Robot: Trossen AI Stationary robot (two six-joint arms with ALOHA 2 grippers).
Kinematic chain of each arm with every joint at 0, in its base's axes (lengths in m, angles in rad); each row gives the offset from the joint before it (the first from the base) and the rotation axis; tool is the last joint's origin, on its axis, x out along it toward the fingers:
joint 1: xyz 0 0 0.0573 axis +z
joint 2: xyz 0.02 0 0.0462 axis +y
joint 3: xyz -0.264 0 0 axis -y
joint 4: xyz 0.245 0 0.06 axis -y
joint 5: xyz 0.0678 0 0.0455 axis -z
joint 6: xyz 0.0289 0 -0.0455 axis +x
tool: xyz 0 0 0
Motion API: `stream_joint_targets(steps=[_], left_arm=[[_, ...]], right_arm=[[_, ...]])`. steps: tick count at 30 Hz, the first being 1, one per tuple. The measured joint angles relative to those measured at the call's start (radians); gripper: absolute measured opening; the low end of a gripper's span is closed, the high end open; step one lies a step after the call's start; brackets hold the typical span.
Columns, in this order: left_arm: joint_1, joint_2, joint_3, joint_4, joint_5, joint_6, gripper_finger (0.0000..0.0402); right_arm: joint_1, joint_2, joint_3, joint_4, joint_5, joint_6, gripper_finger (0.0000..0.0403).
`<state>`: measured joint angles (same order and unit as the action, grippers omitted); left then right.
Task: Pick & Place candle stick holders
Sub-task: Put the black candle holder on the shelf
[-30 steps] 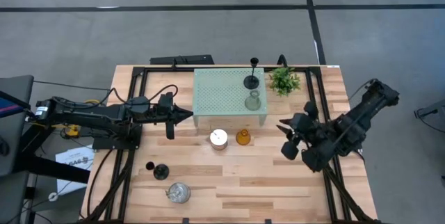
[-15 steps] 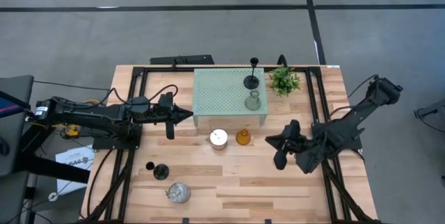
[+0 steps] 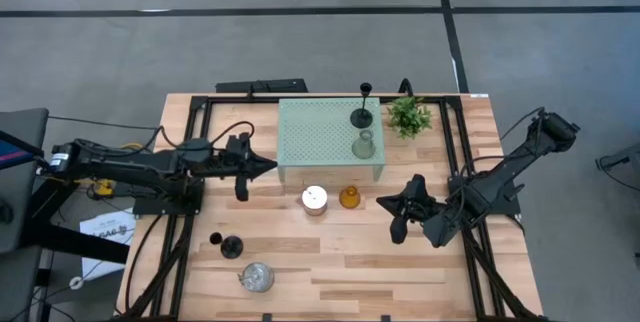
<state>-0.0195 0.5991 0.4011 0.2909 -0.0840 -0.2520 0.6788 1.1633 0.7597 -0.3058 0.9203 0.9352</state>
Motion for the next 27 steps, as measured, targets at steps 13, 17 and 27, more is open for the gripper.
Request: stream_joint_targets(steps=[13,17,27], left_arm=[[-0.125,0.005,0.063,0.010,0.154,-0.126,0.0005],[-0.221,0.032,0.081,0.008,0.209,-0.175,0.0005],[-0.487,0.045,0.234,-0.178,0.127,-0.262,0.0003]], right_arm=[[-0.002,0.002,0.000,-0.004,-0.006,-0.003,0.0005],[-0.003,0.002,0.000,-0.004,-0.006,-0.003,0.0005],[-0.003,0.002,0.000,0.000,-0.006,-0.002,0.0005]])
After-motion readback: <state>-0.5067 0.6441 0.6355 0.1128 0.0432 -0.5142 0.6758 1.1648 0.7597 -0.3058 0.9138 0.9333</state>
